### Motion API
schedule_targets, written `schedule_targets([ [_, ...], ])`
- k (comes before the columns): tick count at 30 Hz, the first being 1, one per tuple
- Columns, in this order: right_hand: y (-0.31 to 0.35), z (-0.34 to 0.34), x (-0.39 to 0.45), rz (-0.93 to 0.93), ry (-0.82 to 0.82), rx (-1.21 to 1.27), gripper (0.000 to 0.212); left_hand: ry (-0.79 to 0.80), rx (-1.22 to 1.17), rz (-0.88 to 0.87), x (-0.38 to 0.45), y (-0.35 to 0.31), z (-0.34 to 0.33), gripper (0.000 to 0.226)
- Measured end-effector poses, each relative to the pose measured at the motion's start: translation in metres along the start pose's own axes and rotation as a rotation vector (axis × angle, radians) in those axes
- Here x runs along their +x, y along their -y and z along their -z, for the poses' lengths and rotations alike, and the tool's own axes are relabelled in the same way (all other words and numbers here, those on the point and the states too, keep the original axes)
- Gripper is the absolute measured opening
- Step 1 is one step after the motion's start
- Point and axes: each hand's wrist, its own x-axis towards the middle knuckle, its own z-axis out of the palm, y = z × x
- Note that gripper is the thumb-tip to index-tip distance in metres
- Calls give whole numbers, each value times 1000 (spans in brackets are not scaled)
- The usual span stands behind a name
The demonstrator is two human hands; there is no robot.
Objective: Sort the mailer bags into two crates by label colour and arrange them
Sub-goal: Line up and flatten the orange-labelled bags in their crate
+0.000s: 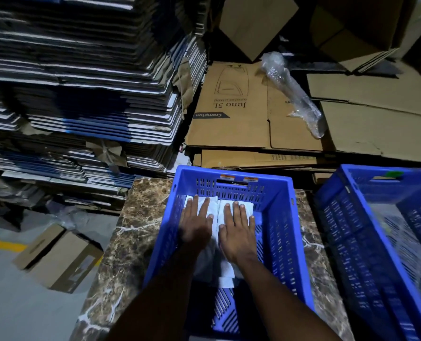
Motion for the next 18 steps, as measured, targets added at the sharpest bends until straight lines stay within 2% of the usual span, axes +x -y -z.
schedule_targets([
  [3,5,26,-15,-6,-31,31,72,67,56,10,-9,-15,32,57],
  [5,7,45,-26,-3,-65,76,73,37,65,-32,-17,-20,54,60],
  [10,12,72,-71,16,-160,159,49,-21,132,-173,-39,-37,117,62],
  [12,12,73,-92,42,-41,136,37,-74,132,-195,-51,-34,135,63],
  [15,13,65,-126,165,322,119,24,-68,122,-165,-70,-16,147,65],
  [18,17,59,-158,239,660,189,34,31,96,-183,-89,3,144,67],
])
